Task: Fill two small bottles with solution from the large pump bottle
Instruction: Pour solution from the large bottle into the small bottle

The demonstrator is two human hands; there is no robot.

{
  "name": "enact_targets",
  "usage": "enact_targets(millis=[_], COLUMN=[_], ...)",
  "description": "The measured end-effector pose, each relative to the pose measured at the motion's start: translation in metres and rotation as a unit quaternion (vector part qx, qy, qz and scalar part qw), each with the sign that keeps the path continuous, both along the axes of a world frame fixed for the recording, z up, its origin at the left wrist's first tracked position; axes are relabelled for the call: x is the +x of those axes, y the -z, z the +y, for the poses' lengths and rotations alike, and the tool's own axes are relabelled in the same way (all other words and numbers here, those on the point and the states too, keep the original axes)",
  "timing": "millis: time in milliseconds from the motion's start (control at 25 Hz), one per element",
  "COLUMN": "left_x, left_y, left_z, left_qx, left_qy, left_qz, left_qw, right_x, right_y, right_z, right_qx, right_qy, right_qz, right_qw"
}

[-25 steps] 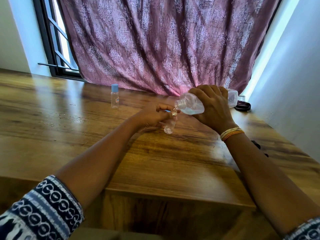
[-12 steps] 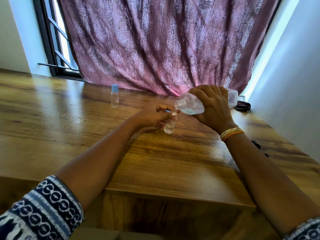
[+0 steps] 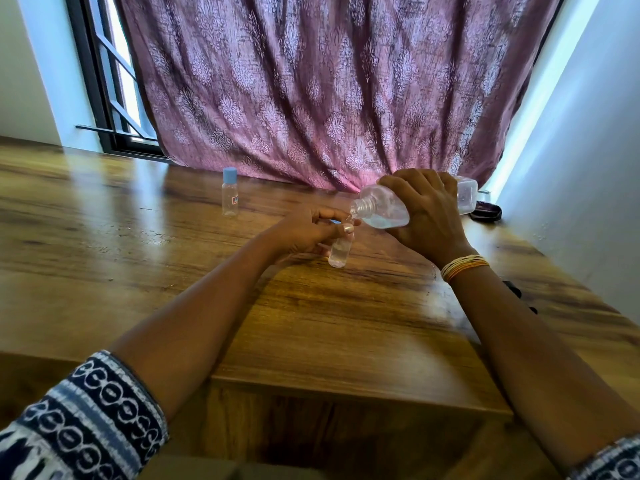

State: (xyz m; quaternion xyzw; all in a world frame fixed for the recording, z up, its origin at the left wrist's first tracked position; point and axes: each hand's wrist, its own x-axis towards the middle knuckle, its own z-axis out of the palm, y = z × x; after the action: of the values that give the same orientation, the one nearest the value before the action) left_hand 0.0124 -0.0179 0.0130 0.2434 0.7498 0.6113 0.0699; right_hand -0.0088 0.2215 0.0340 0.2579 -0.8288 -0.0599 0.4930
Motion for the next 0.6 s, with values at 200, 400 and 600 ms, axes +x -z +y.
enact_targets(millis=[200,400,600], left_x=[0.0023,0.0038,0.0029], left_y=[-0.0009,-0.0009,0.0], left_z=[-0.001,-0.0013,-0.0011], left_qx=[-0.002,0.003,0.006], left_qy=[0.0,0.004,0.005], left_qz=[0.001,0.003,-0.002], left_qw=[1.0,1.0,1.0], right_x=[0.0013,0.004,0.0058], right_y=[-0.0007,-0.0015,-0.0024], right_z=[-0.0001,-0.0018,-0.0025], right_qx=[-0.004,-0.004,-0.006], right_qy=[0.002,-0.002,-0.002], right_qz=[-0.001,-0.001,-0.001], right_qw=[1.0,1.0,1.0])
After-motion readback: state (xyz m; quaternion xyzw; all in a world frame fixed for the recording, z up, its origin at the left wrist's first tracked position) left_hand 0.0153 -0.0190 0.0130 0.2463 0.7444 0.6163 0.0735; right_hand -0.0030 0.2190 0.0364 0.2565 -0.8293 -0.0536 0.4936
